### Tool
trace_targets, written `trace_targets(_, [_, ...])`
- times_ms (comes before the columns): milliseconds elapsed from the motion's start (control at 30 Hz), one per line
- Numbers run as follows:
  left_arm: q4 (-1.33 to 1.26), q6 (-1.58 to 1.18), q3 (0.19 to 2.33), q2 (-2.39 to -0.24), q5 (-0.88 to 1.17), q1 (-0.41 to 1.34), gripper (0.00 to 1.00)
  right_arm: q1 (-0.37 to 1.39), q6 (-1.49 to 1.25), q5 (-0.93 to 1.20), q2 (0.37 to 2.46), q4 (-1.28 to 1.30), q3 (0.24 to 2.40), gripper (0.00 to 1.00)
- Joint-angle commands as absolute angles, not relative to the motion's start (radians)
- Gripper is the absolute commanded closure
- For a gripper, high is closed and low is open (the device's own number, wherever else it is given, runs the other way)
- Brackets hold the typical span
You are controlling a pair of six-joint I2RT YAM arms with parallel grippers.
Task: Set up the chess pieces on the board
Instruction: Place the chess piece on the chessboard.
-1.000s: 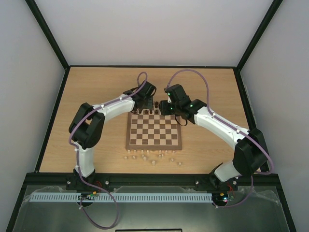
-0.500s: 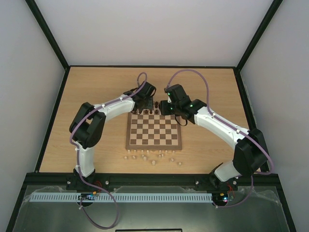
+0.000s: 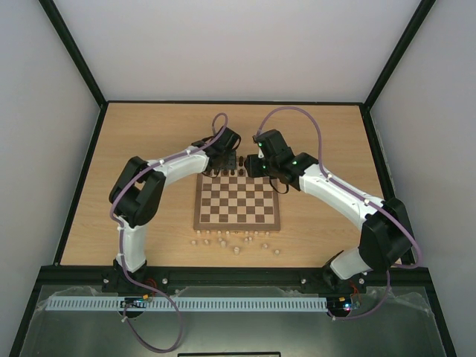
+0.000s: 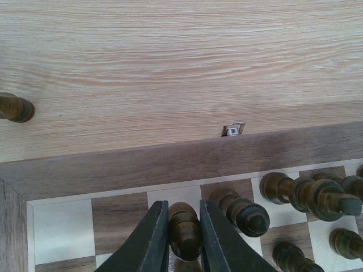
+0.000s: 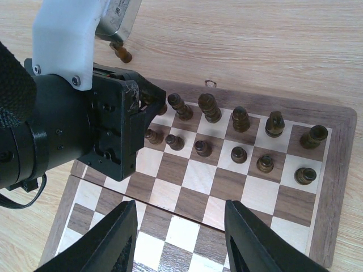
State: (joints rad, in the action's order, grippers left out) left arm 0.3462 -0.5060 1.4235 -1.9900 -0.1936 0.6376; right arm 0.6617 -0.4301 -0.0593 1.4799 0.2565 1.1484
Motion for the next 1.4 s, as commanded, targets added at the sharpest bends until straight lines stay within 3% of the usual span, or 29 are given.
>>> trace_targets(0, [0.348,-0.514,1.423,-2.006,-0.189,0.638,0.85,0.67,-0.423,-0.052,1.477,0.271,1.147,0.57])
trace_targets(1100, [0.363,-0.519,1.428,-1.992,-0.196,0.637,0.71,0.676,-0.422,-0.042,1.486,0.269,1.149,0.57])
trace_targets(1367, [0.378,-0.497,1.433,-1.882,-0.22,0.632,0.6,0.676,-0.421,-0.062,1.465,0.273,1.148,0.57])
